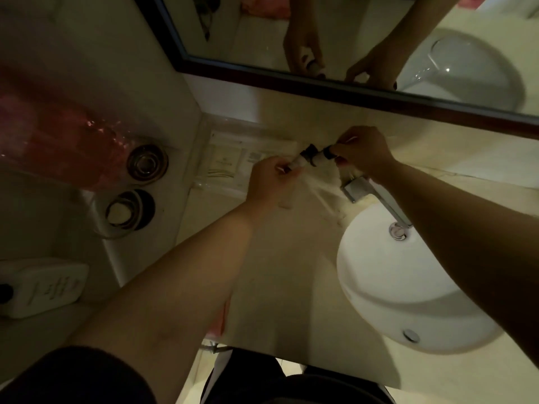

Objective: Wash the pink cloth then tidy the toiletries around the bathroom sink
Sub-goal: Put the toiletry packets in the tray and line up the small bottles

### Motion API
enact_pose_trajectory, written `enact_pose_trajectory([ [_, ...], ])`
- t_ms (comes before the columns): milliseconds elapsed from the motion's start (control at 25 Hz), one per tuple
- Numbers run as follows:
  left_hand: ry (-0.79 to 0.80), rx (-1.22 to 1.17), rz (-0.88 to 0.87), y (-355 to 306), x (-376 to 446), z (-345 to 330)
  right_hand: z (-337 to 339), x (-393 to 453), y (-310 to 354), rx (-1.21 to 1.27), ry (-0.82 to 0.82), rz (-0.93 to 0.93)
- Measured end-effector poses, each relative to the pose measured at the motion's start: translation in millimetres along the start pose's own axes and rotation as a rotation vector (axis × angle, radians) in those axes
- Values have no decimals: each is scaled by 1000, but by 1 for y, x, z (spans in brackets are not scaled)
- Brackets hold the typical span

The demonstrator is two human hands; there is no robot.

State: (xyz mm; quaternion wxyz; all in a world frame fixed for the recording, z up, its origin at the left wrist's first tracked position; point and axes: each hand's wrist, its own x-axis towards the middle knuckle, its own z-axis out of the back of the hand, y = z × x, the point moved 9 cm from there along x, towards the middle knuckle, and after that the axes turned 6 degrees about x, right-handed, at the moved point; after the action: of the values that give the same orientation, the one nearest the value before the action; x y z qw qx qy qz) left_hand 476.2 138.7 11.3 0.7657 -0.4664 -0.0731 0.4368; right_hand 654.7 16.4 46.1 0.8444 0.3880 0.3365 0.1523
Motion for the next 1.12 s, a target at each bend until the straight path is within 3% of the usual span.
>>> enact_pose_trajectory([
  [200, -151, -85, 111, 36, -16, 38, -51, -25, 29, -170, 86, 192],
  [400, -105, 223, -6, 67, -12, 56, -111, -47, 46, -460, 94, 367],
  [720, -163, 413, -61, 73, -3, 76, -136, -38, 17, -213, 53, 248],
  [840, -74, 510, -77, 71, 6, 69, -140, -36, 2, -135, 33, 208],
  [960, -81, 390, -98, 72, 12, 72, -143, -34, 2, -124, 6, 207],
  [1120, -213, 10, 63, 91, 14, 93, -157, -22, 18, -131, 42, 225],
])
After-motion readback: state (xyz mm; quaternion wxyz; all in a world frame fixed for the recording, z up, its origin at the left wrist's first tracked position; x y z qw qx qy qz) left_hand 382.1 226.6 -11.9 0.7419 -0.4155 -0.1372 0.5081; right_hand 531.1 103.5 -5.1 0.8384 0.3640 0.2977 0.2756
